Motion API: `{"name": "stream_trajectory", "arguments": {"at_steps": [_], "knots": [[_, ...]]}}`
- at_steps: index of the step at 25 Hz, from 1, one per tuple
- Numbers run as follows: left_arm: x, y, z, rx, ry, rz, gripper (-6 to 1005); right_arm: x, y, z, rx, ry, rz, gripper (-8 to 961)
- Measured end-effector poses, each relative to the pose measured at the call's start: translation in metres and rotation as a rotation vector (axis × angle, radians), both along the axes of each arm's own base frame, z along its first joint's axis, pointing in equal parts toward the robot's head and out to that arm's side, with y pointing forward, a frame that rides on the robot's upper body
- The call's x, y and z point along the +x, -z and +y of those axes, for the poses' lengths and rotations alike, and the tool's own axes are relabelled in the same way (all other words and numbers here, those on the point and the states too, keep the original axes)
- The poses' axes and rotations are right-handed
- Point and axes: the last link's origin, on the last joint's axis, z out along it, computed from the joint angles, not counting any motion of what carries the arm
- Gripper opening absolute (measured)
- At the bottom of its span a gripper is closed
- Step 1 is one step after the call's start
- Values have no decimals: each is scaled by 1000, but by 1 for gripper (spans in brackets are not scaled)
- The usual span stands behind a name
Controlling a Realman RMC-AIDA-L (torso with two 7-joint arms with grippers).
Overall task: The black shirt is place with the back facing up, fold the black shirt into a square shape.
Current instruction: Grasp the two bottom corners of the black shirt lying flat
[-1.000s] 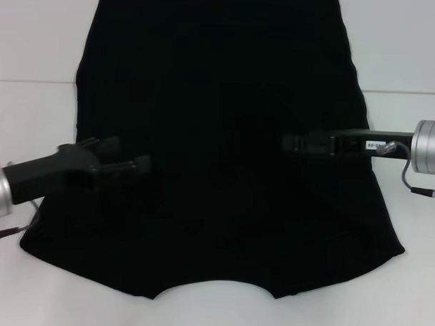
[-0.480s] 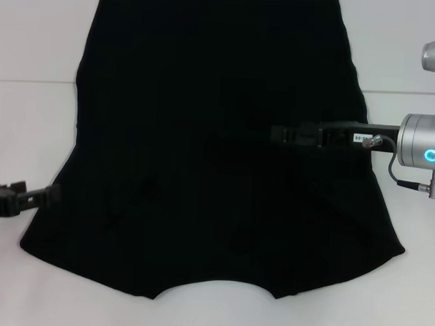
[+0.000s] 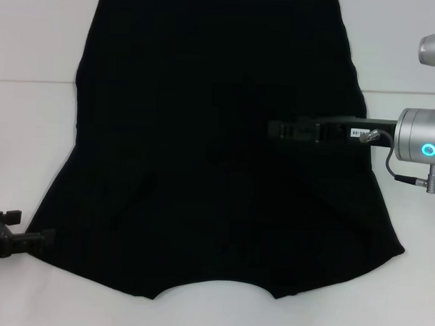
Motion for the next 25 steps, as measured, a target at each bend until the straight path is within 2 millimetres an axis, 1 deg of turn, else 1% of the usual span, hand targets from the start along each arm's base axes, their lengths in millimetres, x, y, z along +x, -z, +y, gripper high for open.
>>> {"name": "stream_trajectory", "arguments": {"at_steps": [14, 25], "knots": [[-5, 3, -4, -47, 45, 77, 944, -1, -3, 3, 14, 1, 3, 930], [4, 14, -2, -102, 72, 70, 933, -2, -4, 4, 15, 0, 5, 929]]}}
